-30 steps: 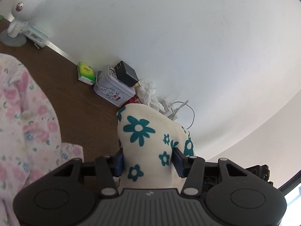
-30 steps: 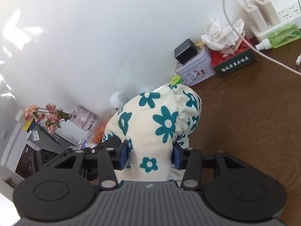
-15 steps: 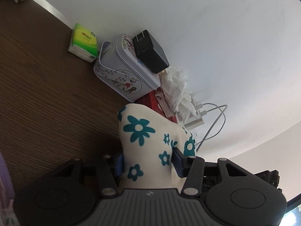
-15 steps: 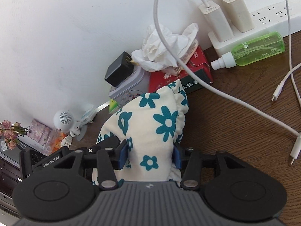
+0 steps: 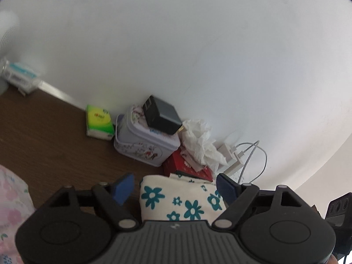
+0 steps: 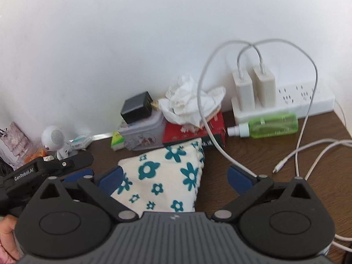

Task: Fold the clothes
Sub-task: 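Lower the bundle onto the table beside the tin box and press it flat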

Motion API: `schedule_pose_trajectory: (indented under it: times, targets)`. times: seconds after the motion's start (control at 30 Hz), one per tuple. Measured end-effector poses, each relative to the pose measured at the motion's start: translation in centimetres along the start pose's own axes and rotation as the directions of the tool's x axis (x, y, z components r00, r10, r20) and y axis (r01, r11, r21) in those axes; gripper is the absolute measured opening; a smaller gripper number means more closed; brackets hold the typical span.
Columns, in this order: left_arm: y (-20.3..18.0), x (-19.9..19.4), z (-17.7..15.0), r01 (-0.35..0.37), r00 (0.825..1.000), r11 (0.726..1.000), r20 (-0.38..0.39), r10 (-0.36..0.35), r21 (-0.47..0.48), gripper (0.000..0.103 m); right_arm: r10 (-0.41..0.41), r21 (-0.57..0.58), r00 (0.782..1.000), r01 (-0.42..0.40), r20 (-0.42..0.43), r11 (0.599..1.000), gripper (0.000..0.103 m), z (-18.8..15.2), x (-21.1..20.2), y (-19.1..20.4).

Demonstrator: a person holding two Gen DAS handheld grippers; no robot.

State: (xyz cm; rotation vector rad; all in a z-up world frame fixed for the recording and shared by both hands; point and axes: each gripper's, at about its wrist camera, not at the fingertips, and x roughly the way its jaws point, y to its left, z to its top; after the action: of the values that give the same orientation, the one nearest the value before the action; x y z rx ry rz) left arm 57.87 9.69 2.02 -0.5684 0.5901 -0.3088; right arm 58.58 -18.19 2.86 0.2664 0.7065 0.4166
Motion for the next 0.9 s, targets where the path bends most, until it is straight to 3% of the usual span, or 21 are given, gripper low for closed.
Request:
schedule_pose_trajectory:
  times: [0.03, 0.07, 0.1, 0.13, 0.17, 0.2, 0.4, 0.5, 0.57, 0.63, 0.73, 0.83, 0.9]
  targets:
    - [-0.6, 0.0, -0.1, -0.001, 1.000, 0.999, 0.000, 0.001, 0.032, 0.072, 0.000, -0.022, 0.999, 0.000, 0.032, 1.000, 0.100, 0.0, -0.4, 0.7]
    - [-1.3, 0.3, -0.3, -0.004, 1.000, 0.998, -0.012, 0.005, 0.065, 0.056, -0.009, -0.041, 0.999, 0.011, 0.052, 0.999, 0.095, -0.1, -0.4, 1.4]
    - [-1.9, 0.6, -0.5, -0.007, 1.000, 0.995, -0.024, 0.009, 0.098, 0.046, -0.020, -0.058, 0.997, 0.024, 0.068, 0.998, 0.071, -0.2, -0.3, 2.0]
    - [-2.5, 1.0, -0.9, -0.017, 0.999, 0.991, -0.043, 0.023, 0.129, 0.026, -0.033, -0.068, 0.997, 0.037, 0.070, 0.997, 0.044, -0.3, 0.1, 2.3]
    - [-2.9, 1.4, -1.5, -0.032, 0.997, 0.987, -0.064, 0.042, 0.156, 0.013, -0.041, -0.069, 0.997, 0.045, 0.058, 0.997, 0.031, -0.4, 0.7, 2.4]
    - [-3.1, 1.8, -2.1, -0.042, 0.995, 0.983, -0.080, 0.057, 0.179, 0.011, -0.047, -0.069, 0.998, 0.050, 0.045, 0.996, 0.020, -0.5, 1.3, 2.4]
    - [-3.2, 3.8, -5.3, -0.041, 0.989, 0.971, -0.129, 0.073, 0.235, 0.011, -0.093, -0.103, 0.996, 0.094, 0.010, 0.990, 0.020, -2.4, 4.8, 2.0]
    - [-3.4, 3.5, -5.0, -0.024, 0.990, 0.973, -0.133, 0.056, 0.228, 0.011, -0.095, -0.106, 0.995, 0.099, 0.037, 0.989, 0.020, -3.0, 4.0, 1.8]
    - [-3.3, 2.6, -3.7, 0.016, 0.995, 0.983, -0.096, 0.001, 0.181, 0.025, -0.090, -0.082, 0.993, 0.096, 0.073, 0.992, 0.020, -3.0, 2.5, 1.9]
    - [-3.6, 1.9, -2.3, 0.033, 0.999, 0.986, -0.046, -0.026, 0.165, 0.031, -0.103, -0.080, 0.984, 0.115, 0.143, 0.990, 0.021, -3.8, 0.2, 2.4]
    - [-4.4, 3.4, -1.0, 0.030, 0.996, 0.984, -0.085, -0.016, 0.173, 0.031, -0.090, -0.131, 0.977, 0.116, 0.191, 0.985, 0.021, -5.5, -1.9, 3.5]
    - [-5.4, 6.1, -1.6, -0.001, 0.987, 0.967, -0.158, 0.043, 0.255, 0.018, -0.143, -0.205, 0.979, 0.171, 0.144, 0.964, 0.021, -7.0, -1.2, 4.4]
    - [-5.7, 7.4, -2.3, -0.027, 0.981, 0.956, -0.176, 0.082, 0.291, 0.016, -0.181, -0.226, 0.977, 0.203, 0.117, 0.953, 0.021, -7.9, -0.2, 4.3]
